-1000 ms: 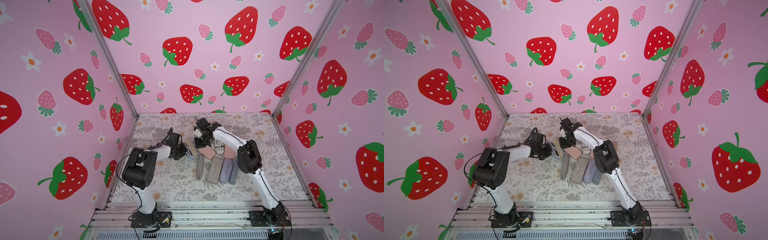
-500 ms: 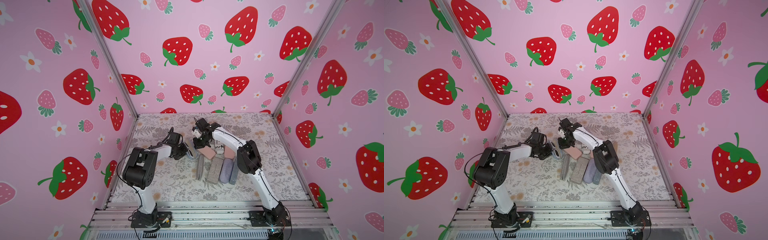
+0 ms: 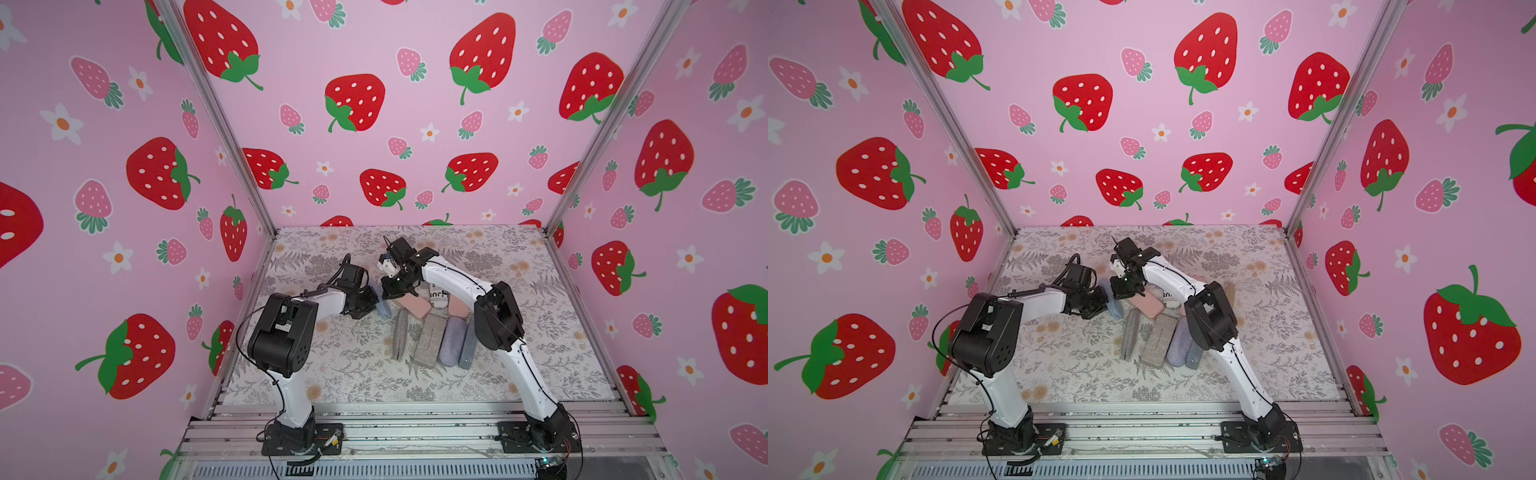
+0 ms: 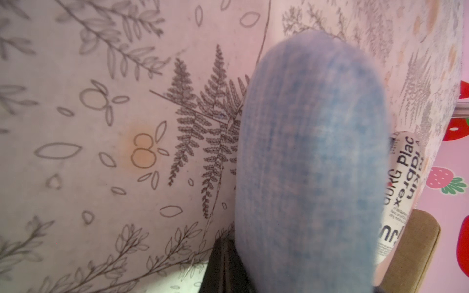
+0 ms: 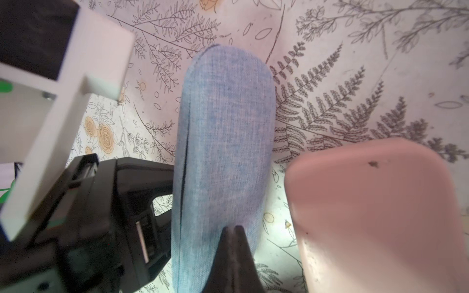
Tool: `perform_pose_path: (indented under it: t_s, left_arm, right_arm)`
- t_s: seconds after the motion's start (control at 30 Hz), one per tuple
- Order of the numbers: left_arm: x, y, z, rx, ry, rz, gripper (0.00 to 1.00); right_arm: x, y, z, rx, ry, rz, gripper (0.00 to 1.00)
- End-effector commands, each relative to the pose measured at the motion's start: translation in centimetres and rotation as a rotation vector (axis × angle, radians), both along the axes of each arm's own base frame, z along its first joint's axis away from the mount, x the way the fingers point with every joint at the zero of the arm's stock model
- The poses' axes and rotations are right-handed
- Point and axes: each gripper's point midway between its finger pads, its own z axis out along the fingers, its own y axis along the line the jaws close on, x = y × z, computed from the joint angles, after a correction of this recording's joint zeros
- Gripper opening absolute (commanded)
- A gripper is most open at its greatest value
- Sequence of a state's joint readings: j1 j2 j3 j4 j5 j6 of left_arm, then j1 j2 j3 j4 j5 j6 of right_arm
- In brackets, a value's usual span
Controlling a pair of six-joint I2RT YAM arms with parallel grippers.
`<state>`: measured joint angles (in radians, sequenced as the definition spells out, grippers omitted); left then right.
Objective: Close the glasses case
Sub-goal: Close the glasses case at the center of the board.
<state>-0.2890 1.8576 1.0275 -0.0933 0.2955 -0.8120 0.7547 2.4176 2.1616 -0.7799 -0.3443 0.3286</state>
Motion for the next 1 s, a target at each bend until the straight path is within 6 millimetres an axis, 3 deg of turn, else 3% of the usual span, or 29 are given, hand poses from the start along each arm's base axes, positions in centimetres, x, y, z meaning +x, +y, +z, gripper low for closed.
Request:
perform_pose_path:
  t_s: [0.0, 0.07, 0.27, 0.4, 0.77, 0.97]
  left_arm:
    - [0.7, -1.4, 3.1, -0.05, -0.094, -0.035, 0.0]
    - [0.3, -1.0, 3.2, -0.041, -0.094, -0.029, 0.0]
    - [-0.8, 0.5, 3.1, -0.019, -0.093, -0.006, 0.18]
    - [-1.5, 1.5, 2.9, -0.013, -0.089, 0.009, 0.24]
    - [-3.0, 3.0, 2.8, 0.001, -0.087, 0.033, 0.26]
    - [-3.3, 3.3, 2.7, 0.006, -0.085, 0.039, 0.26]
  right_arm:
    - [-2.3, 2.0, 2.6, 0.06, -0.016, 0.045, 0.02]
    - [-2.2, 1.6, 2.7, 0.05, -0.027, 0.036, 0.02]
    - [-2.3, 1.1, 2.9, 0.037, -0.041, 0.024, 0.03]
    - [-2.4, 1.0, 3.1, 0.043, -0.039, 0.022, 0.03]
    - [-2.7, 0.7, 3.3, 0.04, -0.04, 0.007, 0.04]
    - [-2.7, -0.7, 4.9, 0.024, -0.096, -0.042, 0.07]
